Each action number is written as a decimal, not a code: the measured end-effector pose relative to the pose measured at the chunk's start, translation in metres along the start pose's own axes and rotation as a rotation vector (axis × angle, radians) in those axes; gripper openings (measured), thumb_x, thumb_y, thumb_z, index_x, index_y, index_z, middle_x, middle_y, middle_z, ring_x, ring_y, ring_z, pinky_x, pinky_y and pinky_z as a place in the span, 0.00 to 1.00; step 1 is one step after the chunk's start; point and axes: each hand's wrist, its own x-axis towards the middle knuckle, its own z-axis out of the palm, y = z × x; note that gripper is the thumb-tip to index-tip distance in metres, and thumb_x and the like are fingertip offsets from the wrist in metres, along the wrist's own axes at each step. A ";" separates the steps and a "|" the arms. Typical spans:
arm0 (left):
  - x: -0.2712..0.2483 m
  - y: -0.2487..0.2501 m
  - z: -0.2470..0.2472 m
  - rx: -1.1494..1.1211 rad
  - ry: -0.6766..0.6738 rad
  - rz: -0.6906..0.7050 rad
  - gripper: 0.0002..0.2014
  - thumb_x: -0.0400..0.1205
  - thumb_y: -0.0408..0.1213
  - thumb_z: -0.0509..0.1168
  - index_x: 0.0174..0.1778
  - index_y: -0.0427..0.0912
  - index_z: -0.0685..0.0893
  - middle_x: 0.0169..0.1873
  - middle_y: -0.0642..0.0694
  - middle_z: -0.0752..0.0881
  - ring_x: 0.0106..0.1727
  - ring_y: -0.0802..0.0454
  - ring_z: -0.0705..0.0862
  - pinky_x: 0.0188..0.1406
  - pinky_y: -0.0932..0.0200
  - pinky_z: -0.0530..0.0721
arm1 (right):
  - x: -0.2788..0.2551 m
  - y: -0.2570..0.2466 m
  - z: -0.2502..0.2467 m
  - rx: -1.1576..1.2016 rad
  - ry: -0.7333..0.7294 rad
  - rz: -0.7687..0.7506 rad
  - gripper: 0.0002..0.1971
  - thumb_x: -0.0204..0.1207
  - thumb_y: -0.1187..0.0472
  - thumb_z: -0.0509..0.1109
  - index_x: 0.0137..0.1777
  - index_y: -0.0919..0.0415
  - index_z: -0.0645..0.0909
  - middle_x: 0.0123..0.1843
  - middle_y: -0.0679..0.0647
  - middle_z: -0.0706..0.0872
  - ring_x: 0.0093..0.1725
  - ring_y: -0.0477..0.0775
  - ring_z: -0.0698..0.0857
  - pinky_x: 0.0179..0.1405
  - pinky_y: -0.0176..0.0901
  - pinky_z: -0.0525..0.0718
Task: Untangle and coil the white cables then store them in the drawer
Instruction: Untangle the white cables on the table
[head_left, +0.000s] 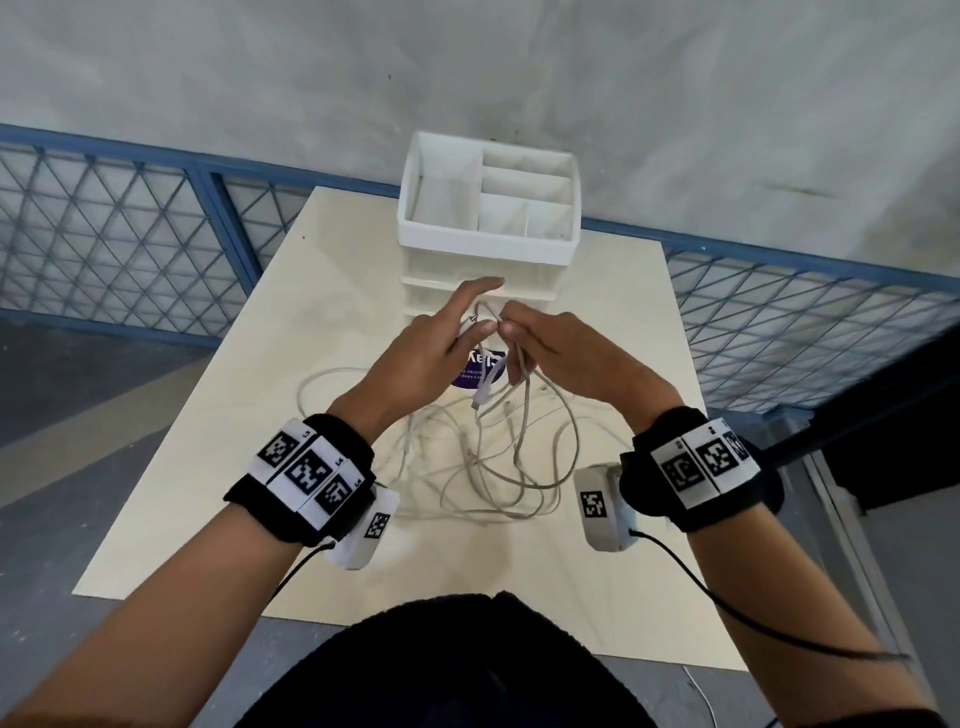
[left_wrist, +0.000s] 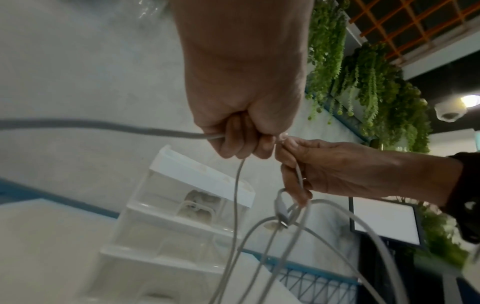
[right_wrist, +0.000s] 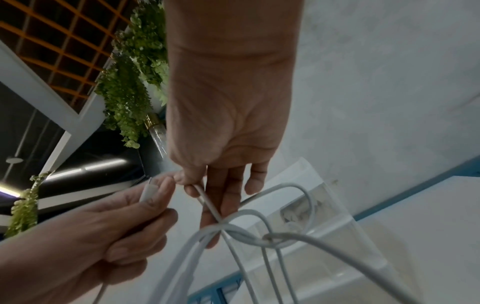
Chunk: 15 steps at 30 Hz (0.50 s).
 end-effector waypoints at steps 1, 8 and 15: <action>0.000 -0.001 -0.001 0.034 -0.007 0.013 0.14 0.86 0.49 0.52 0.67 0.56 0.71 0.20 0.47 0.69 0.23 0.52 0.67 0.28 0.58 0.67 | -0.001 0.002 0.002 0.003 -0.012 0.014 0.12 0.86 0.55 0.51 0.40 0.48 0.67 0.32 0.50 0.87 0.39 0.53 0.86 0.50 0.48 0.83; -0.007 0.006 -0.008 0.283 0.048 0.094 0.09 0.86 0.45 0.52 0.48 0.47 0.74 0.27 0.44 0.82 0.29 0.40 0.74 0.32 0.53 0.73 | -0.001 0.048 0.017 -0.249 -0.012 -0.053 0.08 0.78 0.63 0.67 0.40 0.57 0.72 0.33 0.43 0.76 0.37 0.46 0.71 0.40 0.35 0.71; -0.008 0.027 -0.064 0.147 0.289 0.139 0.07 0.83 0.40 0.53 0.45 0.44 0.75 0.22 0.48 0.73 0.26 0.41 0.70 0.31 0.51 0.74 | -0.030 0.103 0.038 -0.062 0.034 0.258 0.07 0.73 0.69 0.71 0.49 0.61 0.80 0.41 0.46 0.84 0.38 0.52 0.81 0.39 0.41 0.76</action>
